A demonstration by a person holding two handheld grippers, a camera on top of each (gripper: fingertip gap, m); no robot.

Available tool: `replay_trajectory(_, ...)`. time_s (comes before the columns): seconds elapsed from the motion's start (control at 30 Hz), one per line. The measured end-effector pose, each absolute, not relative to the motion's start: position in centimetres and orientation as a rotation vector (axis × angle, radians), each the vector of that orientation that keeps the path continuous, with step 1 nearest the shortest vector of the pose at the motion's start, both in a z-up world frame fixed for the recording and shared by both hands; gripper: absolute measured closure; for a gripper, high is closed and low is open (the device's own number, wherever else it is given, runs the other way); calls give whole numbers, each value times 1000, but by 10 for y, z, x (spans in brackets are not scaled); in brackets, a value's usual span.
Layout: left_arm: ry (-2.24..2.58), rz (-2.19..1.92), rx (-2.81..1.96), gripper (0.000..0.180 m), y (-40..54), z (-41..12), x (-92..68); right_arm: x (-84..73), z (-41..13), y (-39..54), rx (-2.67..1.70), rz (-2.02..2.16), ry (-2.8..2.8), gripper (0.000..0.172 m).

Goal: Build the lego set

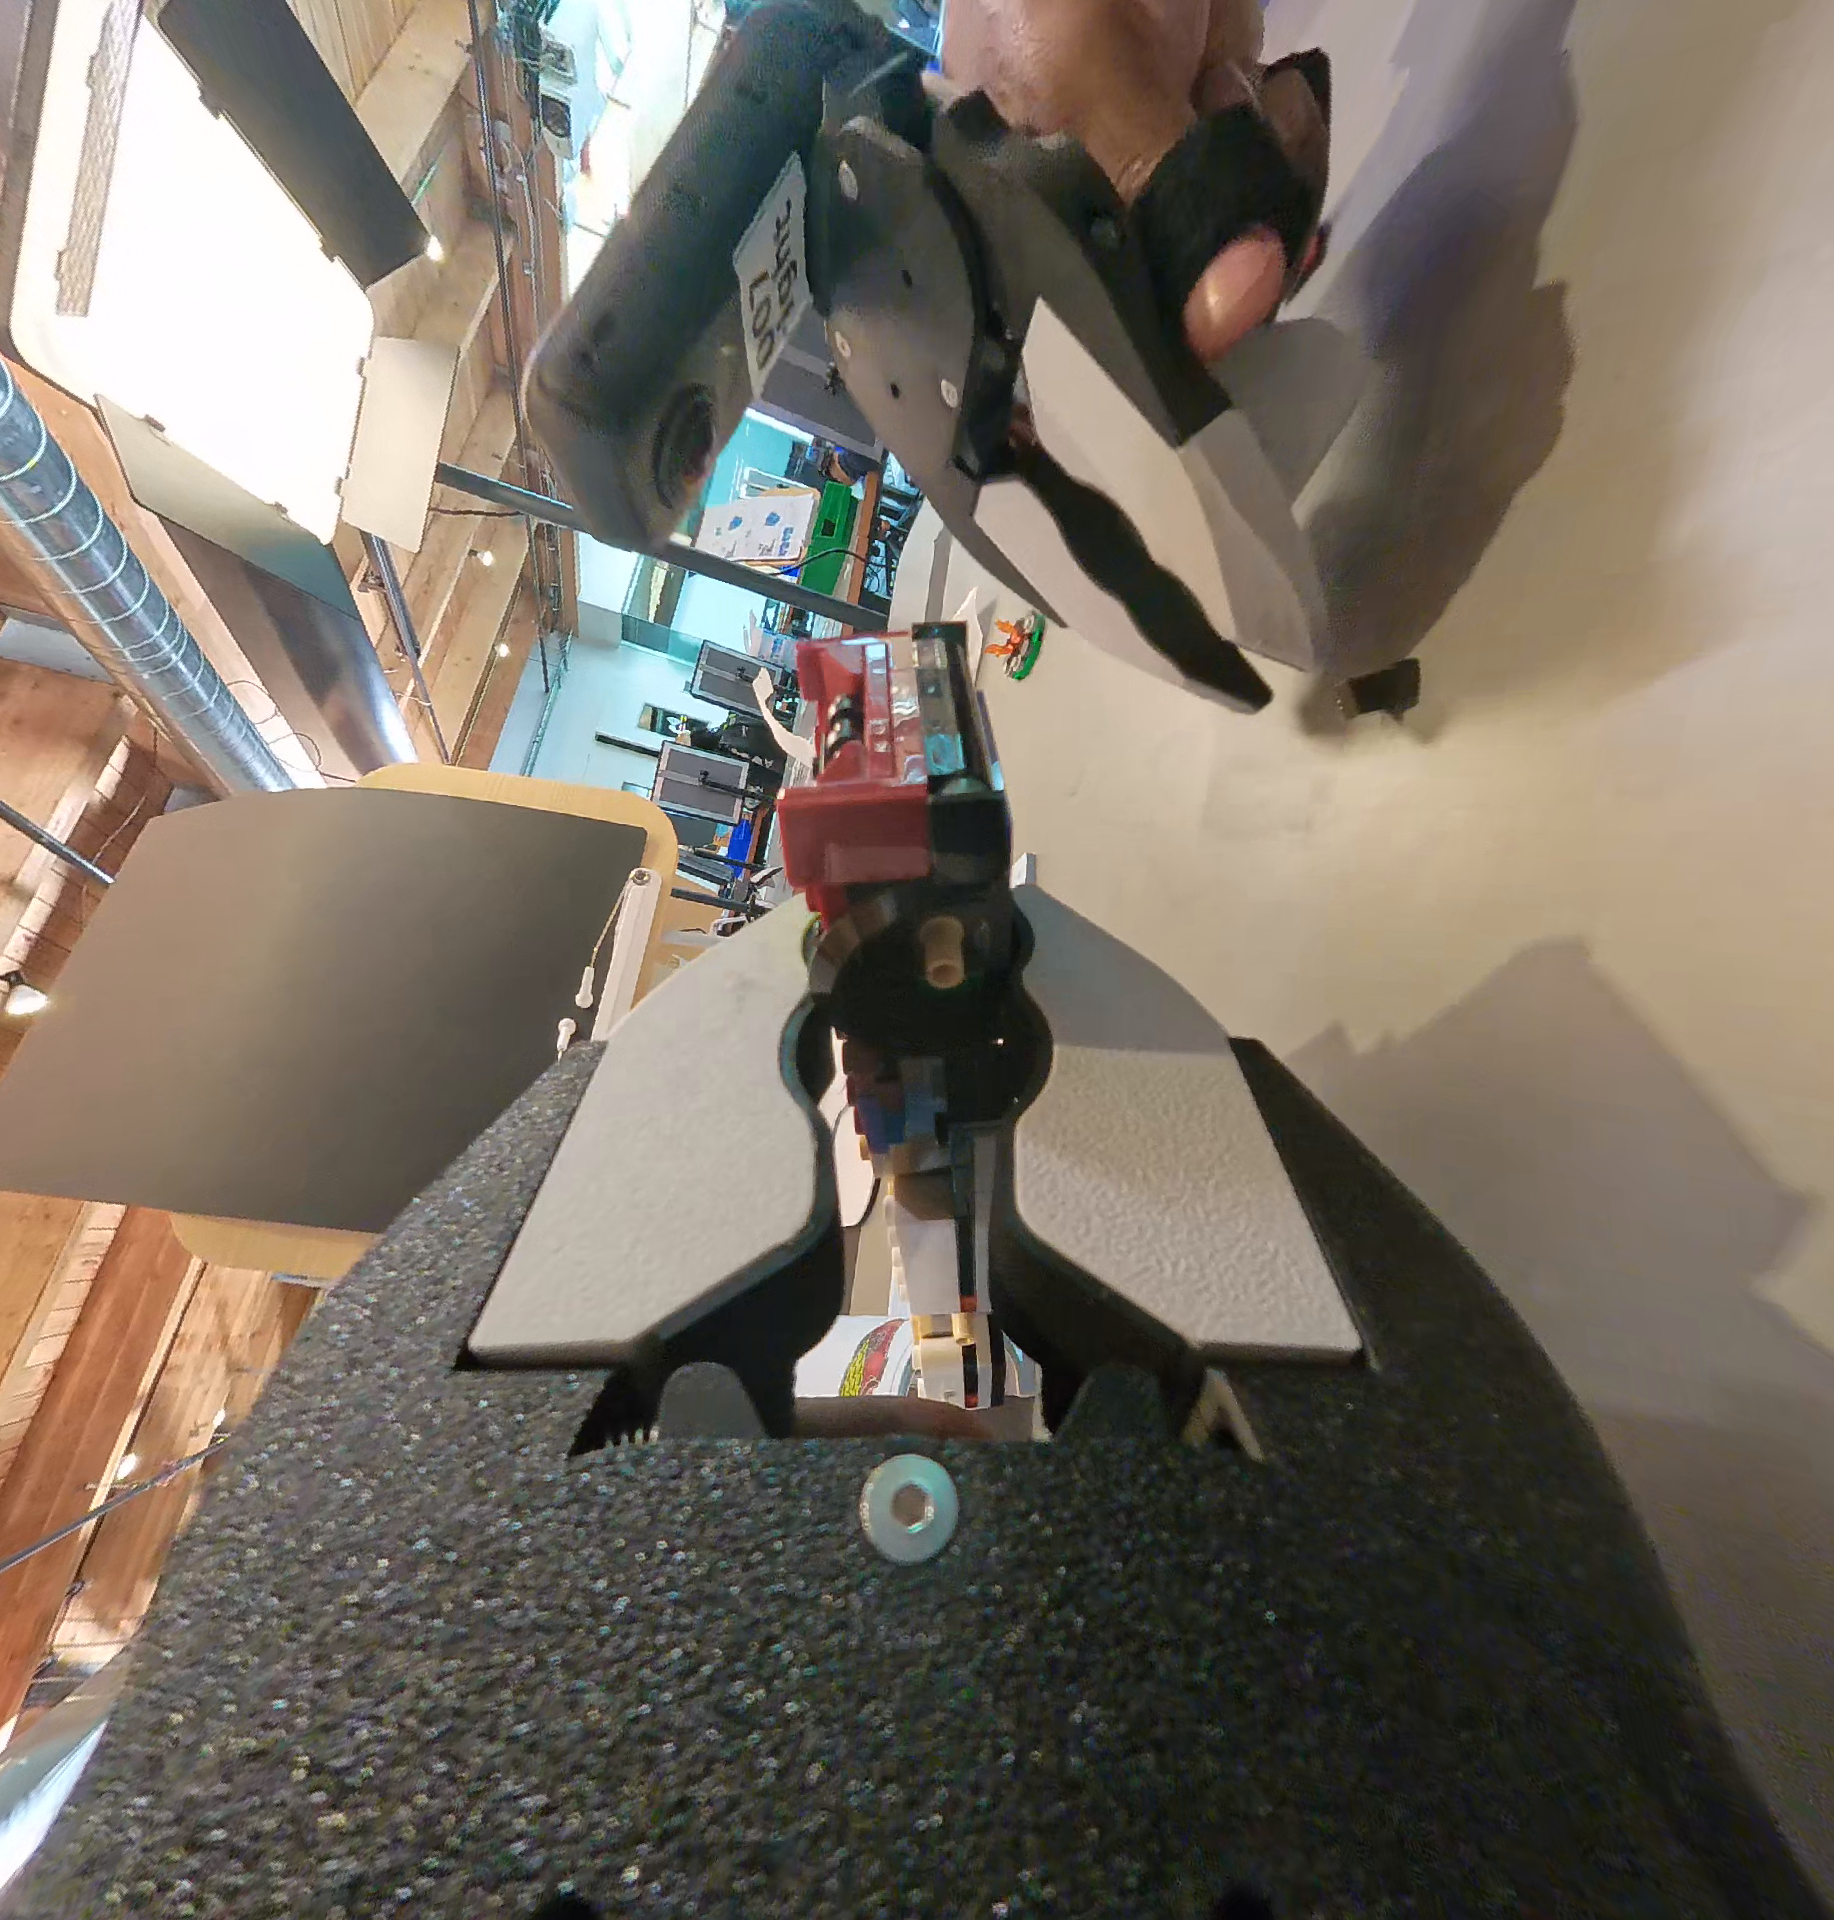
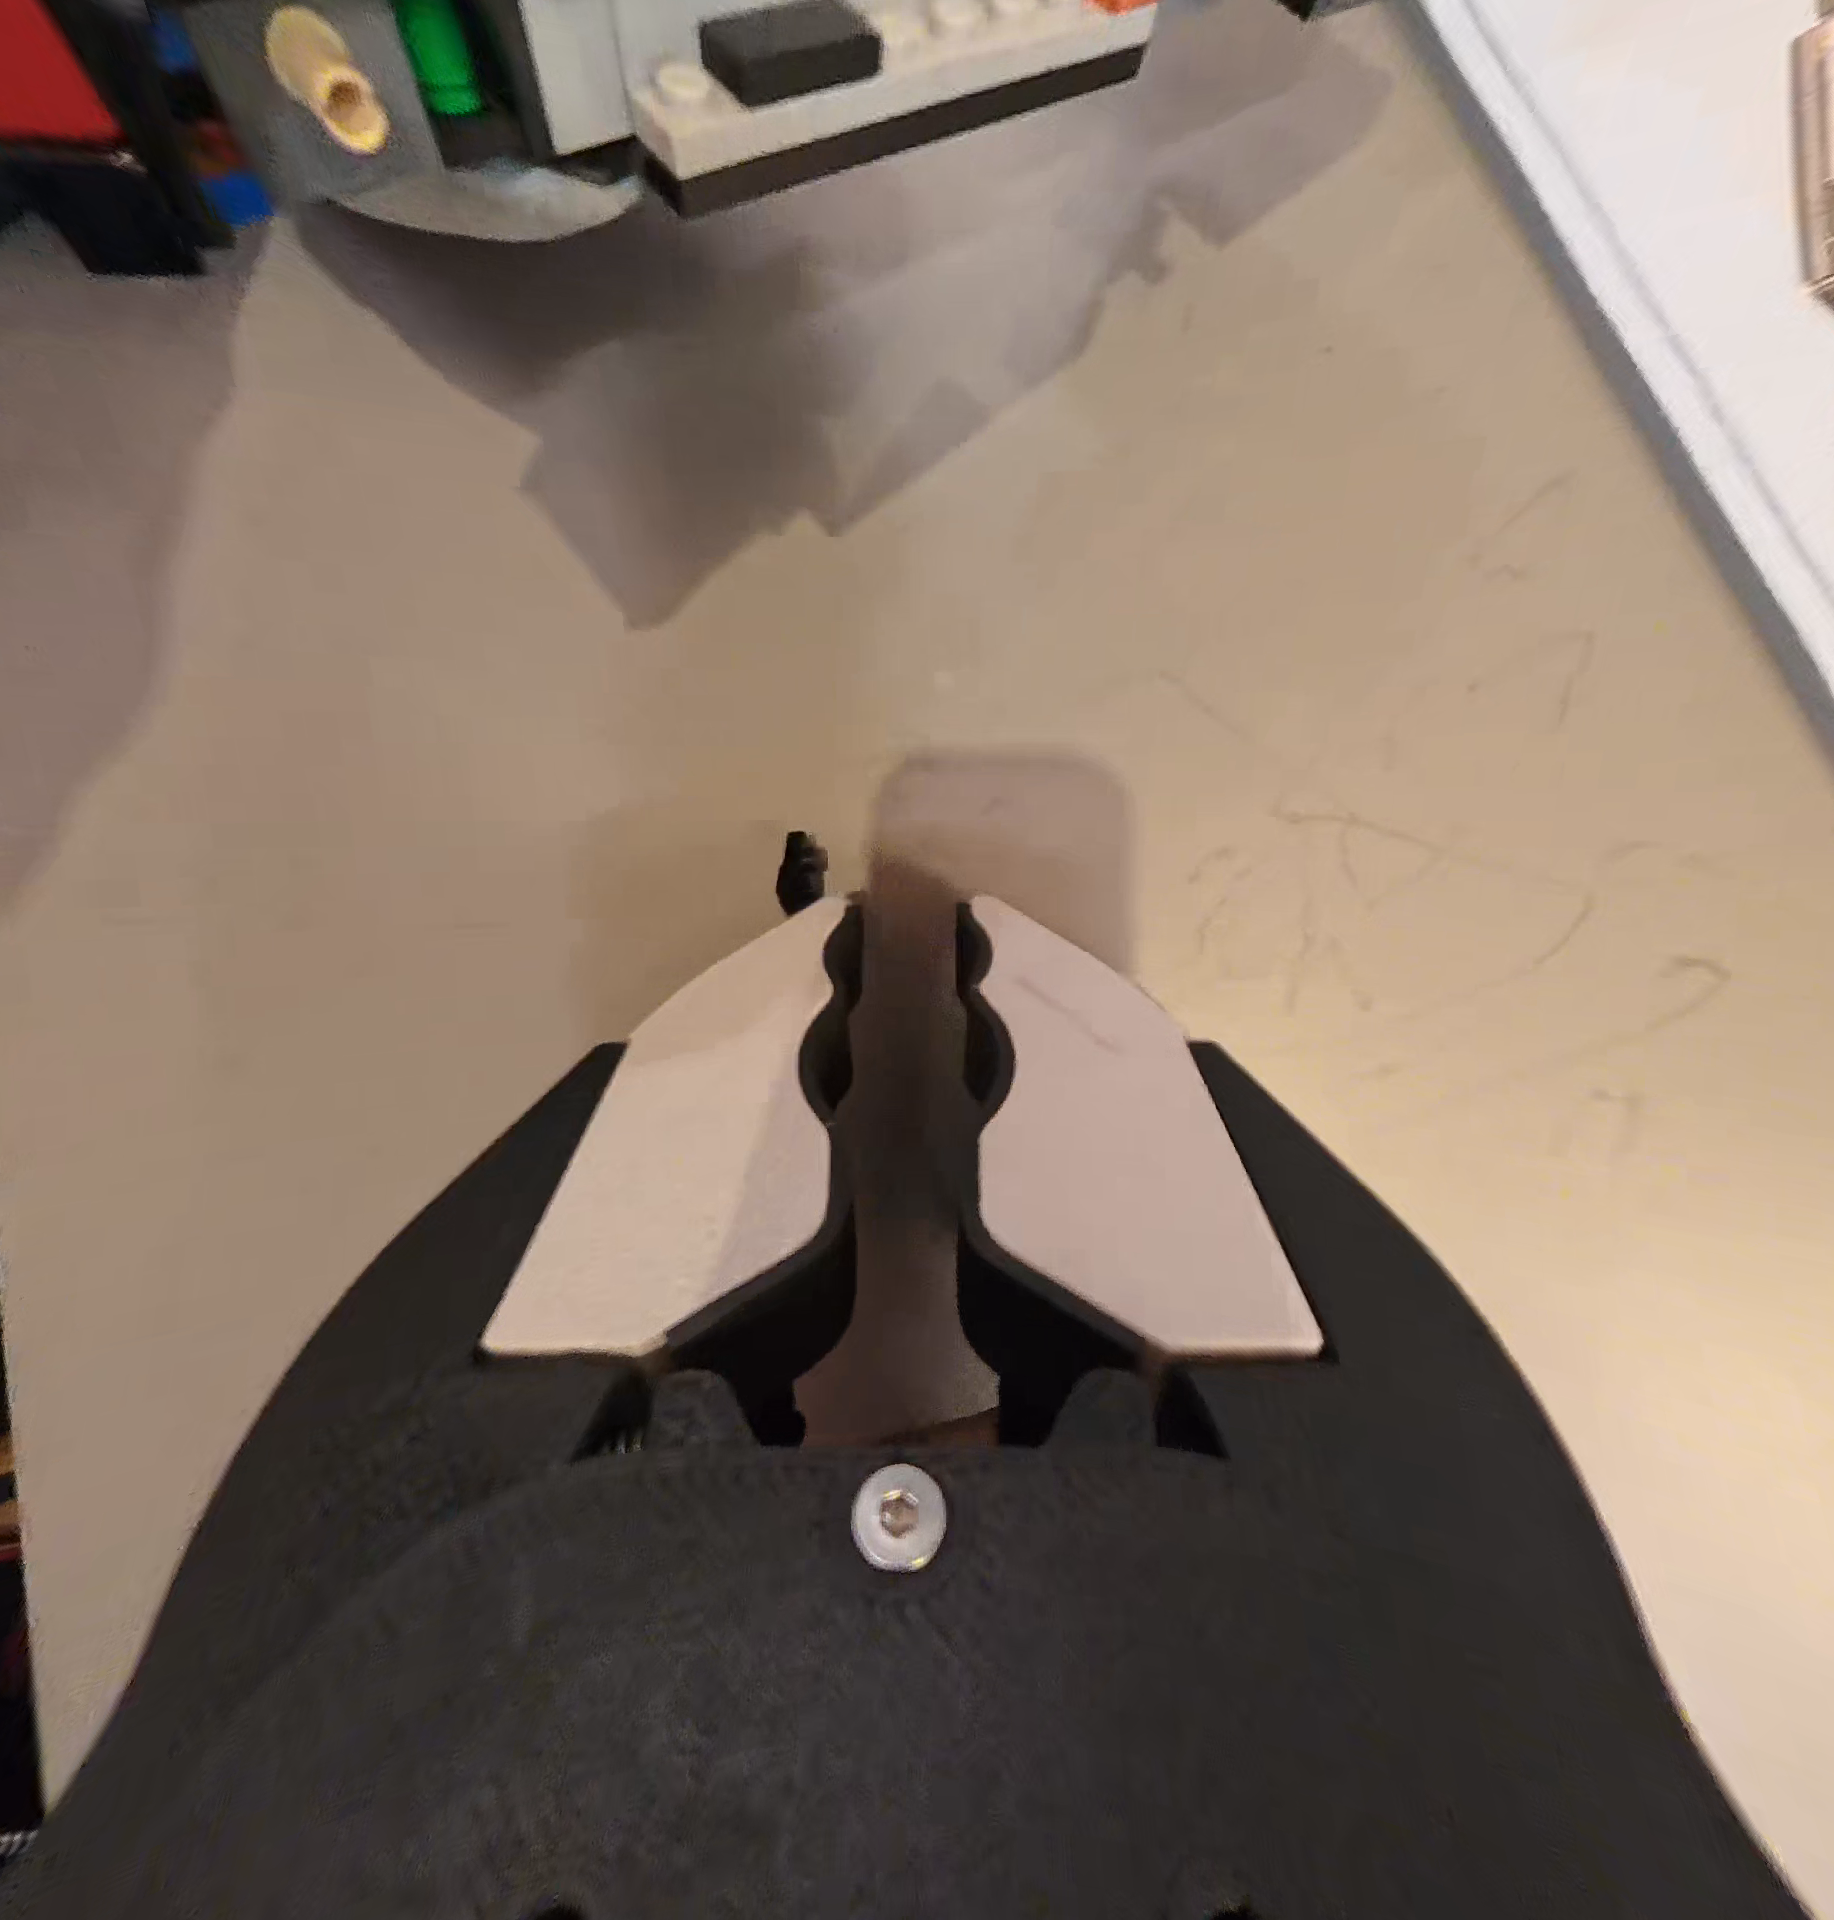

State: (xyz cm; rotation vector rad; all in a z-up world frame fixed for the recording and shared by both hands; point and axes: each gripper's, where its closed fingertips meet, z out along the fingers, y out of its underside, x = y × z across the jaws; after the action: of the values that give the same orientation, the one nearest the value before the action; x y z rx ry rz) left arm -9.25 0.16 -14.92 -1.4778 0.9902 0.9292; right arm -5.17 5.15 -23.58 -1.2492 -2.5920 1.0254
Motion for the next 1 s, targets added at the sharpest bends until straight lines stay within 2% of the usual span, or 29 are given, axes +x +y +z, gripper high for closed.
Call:
replay_trajectory(0.23,996,929,-1485,152,4,-151,-92,-38,-226,38,-801,968,-2552,159)
replay_trajectory(0.63,1009,922,-1489,152,5,-153,-88,-48,-238,26,-944,865,-2499,163)
replay_trajectory(0.9,1013,939,-1491,152,6,-153,-89,-52,-233,37,-713,475,-2332,167)
replay_trajectory(1.0,1013,943,-1490,152,5,-153,-89,-40,-237,31,-717,457,-2348,162)
